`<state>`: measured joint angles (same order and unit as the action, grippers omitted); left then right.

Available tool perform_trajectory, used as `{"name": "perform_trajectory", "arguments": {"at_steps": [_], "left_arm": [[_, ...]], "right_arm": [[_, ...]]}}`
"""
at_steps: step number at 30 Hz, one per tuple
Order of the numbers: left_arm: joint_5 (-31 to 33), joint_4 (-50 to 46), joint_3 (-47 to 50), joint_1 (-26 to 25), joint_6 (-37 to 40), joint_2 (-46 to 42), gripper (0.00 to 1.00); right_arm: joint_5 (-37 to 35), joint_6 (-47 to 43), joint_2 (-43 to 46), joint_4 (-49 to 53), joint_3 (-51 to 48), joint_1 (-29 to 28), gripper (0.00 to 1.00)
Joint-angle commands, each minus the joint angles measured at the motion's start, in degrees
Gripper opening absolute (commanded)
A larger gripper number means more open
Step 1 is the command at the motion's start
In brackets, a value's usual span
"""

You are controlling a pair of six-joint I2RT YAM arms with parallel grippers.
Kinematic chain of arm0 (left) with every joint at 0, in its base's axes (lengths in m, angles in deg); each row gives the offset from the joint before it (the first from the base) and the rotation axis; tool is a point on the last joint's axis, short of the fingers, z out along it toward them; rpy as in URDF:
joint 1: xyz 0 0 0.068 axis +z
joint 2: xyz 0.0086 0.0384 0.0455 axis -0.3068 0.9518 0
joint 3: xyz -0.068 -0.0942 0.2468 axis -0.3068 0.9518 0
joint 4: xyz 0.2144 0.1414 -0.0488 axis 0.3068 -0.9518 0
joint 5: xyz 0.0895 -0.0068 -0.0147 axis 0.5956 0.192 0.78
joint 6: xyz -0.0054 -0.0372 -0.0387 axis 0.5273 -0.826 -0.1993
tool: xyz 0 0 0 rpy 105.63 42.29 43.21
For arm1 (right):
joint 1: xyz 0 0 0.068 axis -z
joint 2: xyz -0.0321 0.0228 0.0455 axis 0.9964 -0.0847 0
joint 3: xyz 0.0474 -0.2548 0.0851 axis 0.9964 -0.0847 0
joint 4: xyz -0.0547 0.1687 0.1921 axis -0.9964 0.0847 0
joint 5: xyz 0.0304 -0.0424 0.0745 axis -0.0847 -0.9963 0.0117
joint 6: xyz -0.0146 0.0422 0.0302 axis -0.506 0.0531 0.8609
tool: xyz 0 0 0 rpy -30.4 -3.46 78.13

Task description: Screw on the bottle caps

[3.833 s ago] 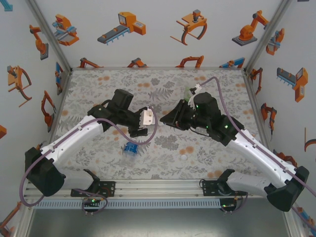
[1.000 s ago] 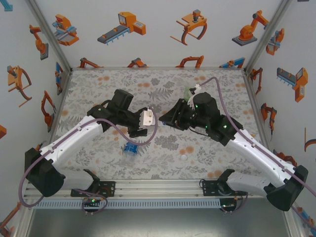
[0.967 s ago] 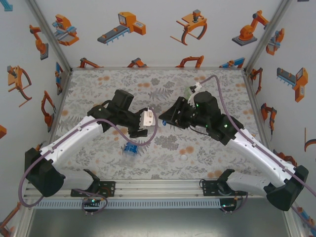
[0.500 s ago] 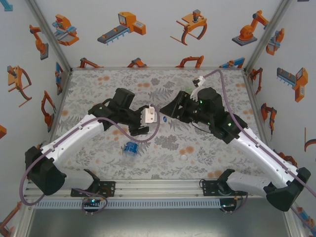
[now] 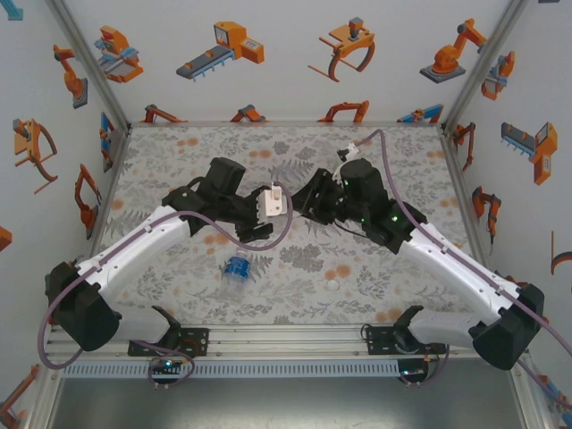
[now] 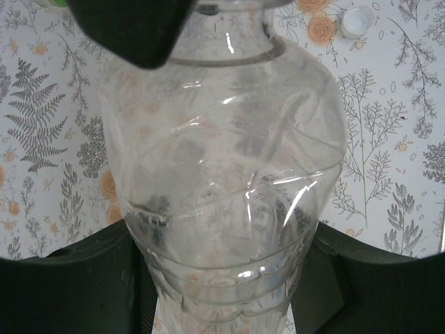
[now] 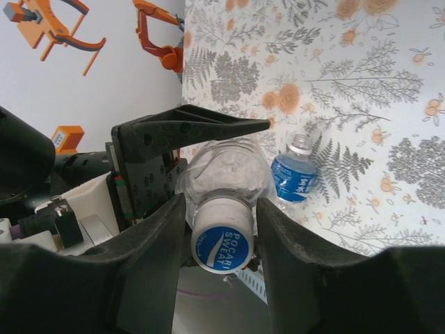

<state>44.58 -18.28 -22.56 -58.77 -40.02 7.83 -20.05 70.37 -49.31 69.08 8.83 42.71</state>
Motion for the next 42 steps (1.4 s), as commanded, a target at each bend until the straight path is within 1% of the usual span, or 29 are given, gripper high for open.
{"name": "perform_trajectory", "arguments": {"at_steps": [1, 4, 6, 8, 10, 12, 16, 19, 21, 22, 23, 25, 26, 27, 28, 32, 35, 37, 40, 42], "left_arm": [[-0.3, 0.63, -1.9, -0.16, -1.38, 0.41, 0.0], [0.1, 0.74, -2.14, -0.07, -1.86, 0.58, 0.0], [0.69, 0.67, -2.36, -0.09, -2.17, 0.89, 0.0], [0.97, 0.47, -2.56, -0.08, -2.34, 1.04, 0.0], [1.19, 0.56, -2.47, -0.09, -2.31, 1.16, 0.0], [1.1, 0.6, -2.56, -0.11, -2.47, 1.3, 0.0], [1.52, 0.54, -2.56, -0.11, -2.81, 1.36, 0.0], [2.23, 0.57, -3.22, -0.03, -4.18, 1.64, 0.03], [2.4, 0.29, -3.61, 0.03, -4.41, 1.86, 0.06], [2.5, 0.35, -3.57, 0.02, -4.46, 1.71, 0.09], [2.5, 0.44, -3.53, 0.05, -4.52, 1.67, 0.14], [2.46, 0.67, -3.34, 0.08, -4.58, 1.26, 0.3], [2.5, 1.0, -3.15, 0.1, -4.8, 0.91, 0.42], [2.42, 1.46, -2.72, 0.26, -4.94, 0.44, 0.76], [2.42, 2.03, -2.3, 0.29, -5.03, -0.08, 0.98], [3.38, 4.19, -0.9, 1.39, -6.11, -2.4, 0.97], [6.21, 5.26, -0.03, 2.26, -7.02, -3.94, 0.97], [8.58, 7.07, 0.67, 3.12, -9.2, -5.08, 0.97], [13.97, 9.39, -0.71, 5.49, -18.59, -5.7, 0.97], [15.38, 8.92, -2.63, 9.11, -26.7, -5.43, 0.97]], "right_arm": [[1.7, 1.33, -0.56, -2.45, -0.18, 0.45, 0.41], [1.78, 1.74, -0.69, -2.6, -0.25, 0.51, 0.39], [1.69, 1.79, -0.7, -2.63, -0.25, 0.52, 0.39], [1.54, 1.82, -0.94, -2.64, -0.24, 0.53, 0.41], [1.73, 1.92, -1.18, -2.64, -0.09, 0.52, 0.46], [2.04, 1.88, -1.48, -2.64, 0.02, 0.52, 0.46], [2.29, 1.75, -2.13, -2.61, 0.32, 0.56, 0.4], [1.92, 1.66, -2.28, -2.59, 0.32, 0.6, 0.37], [1.24, 1.36, -2.51, -2.6, 0.39, 0.6, 0.33], [0.93, 1.21, -2.58, -2.65, 0.51, 0.69, 0.3], [0.82, 0.93, -2.74, -2.63, 0.71, 0.78, 0.27], [0.81, -0.13, -3.29, -2.49, 1.56, 0.95, 0.24], [0.73, -1.0, -3.68, -2.22, 2.1, 1.16, 0.23], [0.57, -1.83, -4.19, -1.82, 2.77, 1.34, 0.22], [0.32, -2.75, -4.64, -1.2, 3.46, 1.55, 0.21], [-0.23, -8.49, -7.4, 2.02, 6.99, 2.9, 0.2], [-0.09, -13.05, -10.79, 4.98, 10.55, 4.72, 0.19], [0.02, -16.79, -13.42, 6.87, 13.46, 6.03, 0.19], [-0.91, -23.28, -18.29, 10.78, 18.78, 7.89, 0.19], [-1.47, -27.28, -21.78, 12.75, 22.37, 9.14, 0.19]]}}
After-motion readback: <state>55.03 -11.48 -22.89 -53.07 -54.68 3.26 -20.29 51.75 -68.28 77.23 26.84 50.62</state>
